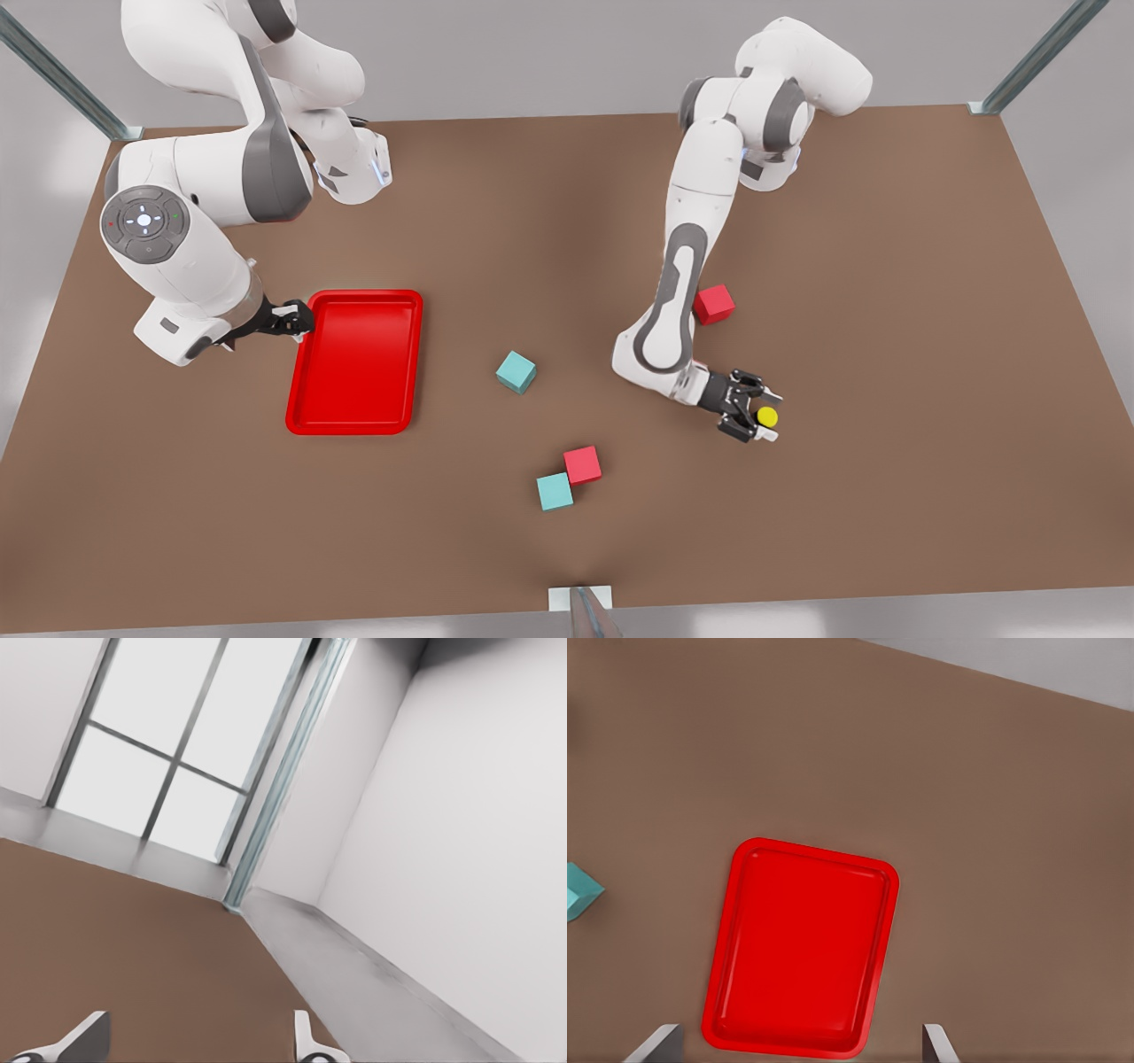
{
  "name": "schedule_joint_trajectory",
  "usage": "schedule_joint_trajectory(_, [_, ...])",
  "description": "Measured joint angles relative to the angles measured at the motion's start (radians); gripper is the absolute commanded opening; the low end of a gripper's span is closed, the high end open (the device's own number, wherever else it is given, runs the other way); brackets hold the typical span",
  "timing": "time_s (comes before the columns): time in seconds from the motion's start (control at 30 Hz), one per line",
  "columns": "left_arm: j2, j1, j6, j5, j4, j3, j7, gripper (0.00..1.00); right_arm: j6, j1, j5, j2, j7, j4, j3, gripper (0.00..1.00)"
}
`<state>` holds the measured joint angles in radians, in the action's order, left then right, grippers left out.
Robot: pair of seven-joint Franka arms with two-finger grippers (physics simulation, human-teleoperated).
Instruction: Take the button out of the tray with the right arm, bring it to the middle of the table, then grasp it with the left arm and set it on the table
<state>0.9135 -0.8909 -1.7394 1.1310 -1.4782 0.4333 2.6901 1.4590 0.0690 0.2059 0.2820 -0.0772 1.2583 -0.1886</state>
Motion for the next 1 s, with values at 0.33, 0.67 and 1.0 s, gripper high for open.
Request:
schedule_joint_trajectory(0.33, [-0.636,0.398,0.289,-1.132,0.232,-0.145,-1.127,1.0,0.0,0.002,-0.003,0.0,0.0,0.0,-0.001,1.0])
schedule_joint_trajectory(0.67, [-0.883,0.584,0.276,-1.081,-0.047,-0.393,-1.883,1.0,0.0,0.004,-0.034,0.0,0.0,0.0,-0.003,1.0])
schedule_joint_trajectory(1.0, [-0.862,0.584,0.269,-1.085,-0.045,-0.39,-2.326,1.0,0.0,-0.026,-0.105,0.0,-0.001,0.0,-0.003,1.0])
